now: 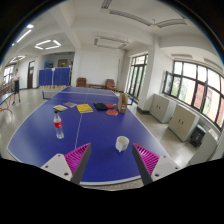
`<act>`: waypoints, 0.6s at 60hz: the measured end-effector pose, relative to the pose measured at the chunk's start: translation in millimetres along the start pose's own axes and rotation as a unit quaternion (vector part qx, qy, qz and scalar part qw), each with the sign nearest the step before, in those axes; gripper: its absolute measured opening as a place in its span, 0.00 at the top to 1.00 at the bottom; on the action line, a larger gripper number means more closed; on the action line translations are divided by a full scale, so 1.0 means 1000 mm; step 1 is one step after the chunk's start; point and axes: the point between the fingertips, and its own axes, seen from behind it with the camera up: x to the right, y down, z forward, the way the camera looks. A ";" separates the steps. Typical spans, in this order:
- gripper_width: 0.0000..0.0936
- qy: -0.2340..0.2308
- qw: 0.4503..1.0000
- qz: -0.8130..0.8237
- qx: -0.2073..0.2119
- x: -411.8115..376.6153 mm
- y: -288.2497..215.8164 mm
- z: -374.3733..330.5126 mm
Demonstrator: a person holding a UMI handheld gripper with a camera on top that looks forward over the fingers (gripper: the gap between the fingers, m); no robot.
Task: Pour water
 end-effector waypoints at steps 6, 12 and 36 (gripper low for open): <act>0.09 0.008 1.000 0.000 -0.010 -0.014 0.014 0.024; 0.09 0.014 1.000 0.003 -0.014 -0.011 0.020 0.043; 0.08 -0.048 0.998 -0.003 -0.043 -0.222 0.116 0.145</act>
